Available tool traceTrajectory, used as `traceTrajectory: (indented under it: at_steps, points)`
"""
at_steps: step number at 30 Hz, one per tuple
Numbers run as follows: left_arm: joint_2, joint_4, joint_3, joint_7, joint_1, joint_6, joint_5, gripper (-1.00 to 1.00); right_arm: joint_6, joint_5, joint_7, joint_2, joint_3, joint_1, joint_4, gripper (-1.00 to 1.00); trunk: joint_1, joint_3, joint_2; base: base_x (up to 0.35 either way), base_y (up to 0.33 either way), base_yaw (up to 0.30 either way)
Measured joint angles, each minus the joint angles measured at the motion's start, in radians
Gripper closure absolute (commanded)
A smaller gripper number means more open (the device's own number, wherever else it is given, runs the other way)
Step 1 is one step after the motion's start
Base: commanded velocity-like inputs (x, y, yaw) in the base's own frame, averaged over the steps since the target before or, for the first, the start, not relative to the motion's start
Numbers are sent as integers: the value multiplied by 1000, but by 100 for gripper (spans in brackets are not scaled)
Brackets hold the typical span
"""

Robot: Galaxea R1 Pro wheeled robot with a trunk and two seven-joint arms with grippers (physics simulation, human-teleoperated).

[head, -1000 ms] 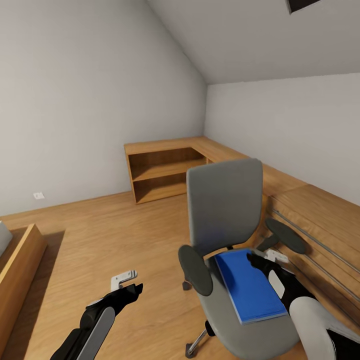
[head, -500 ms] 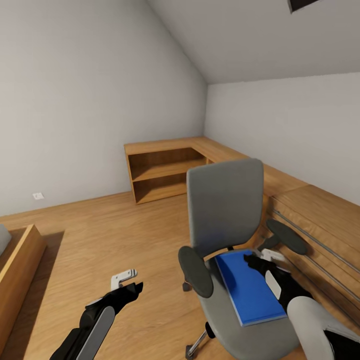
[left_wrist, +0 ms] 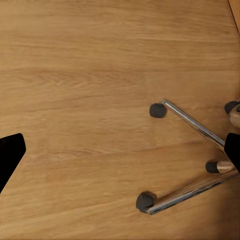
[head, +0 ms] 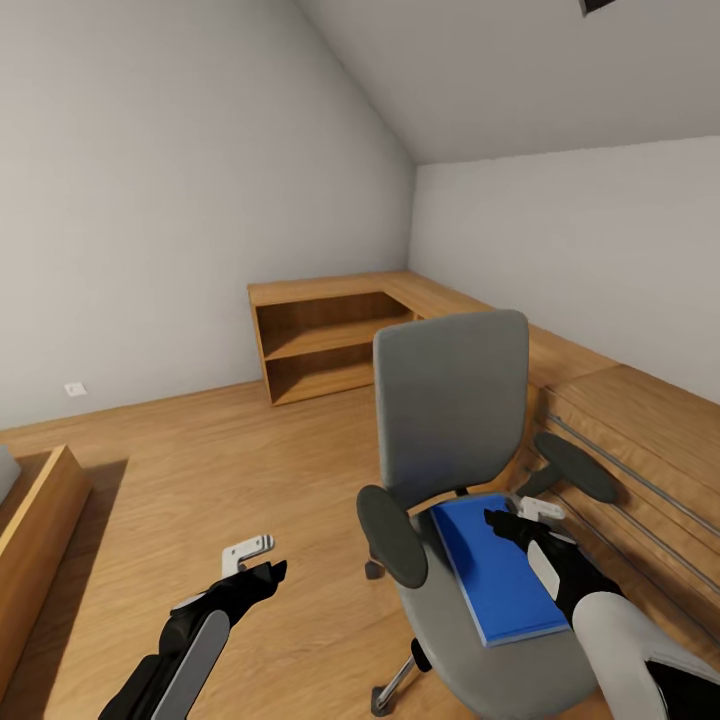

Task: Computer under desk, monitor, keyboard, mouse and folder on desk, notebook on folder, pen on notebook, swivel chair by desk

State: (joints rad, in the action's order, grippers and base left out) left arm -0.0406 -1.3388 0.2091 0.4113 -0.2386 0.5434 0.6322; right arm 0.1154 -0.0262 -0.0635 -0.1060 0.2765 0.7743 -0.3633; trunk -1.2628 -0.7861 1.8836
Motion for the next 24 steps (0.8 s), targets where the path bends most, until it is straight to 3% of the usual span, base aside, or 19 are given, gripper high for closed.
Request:
traceTrajectory:
  at_steps: [14, 24]
  points:
    - [0, -1, 1, 0, 0, 0, 1, -100, 0, 1, 6, 0, -2, 0, -1, -100, 0, 0, 0, 0, 0, 0]
    - [0, -1, 1, 0, 0, 0, 1, -100, 5, 0, 58, -2, 1, 0, 0, -100, 0, 0, 0, 0, 0, 0]
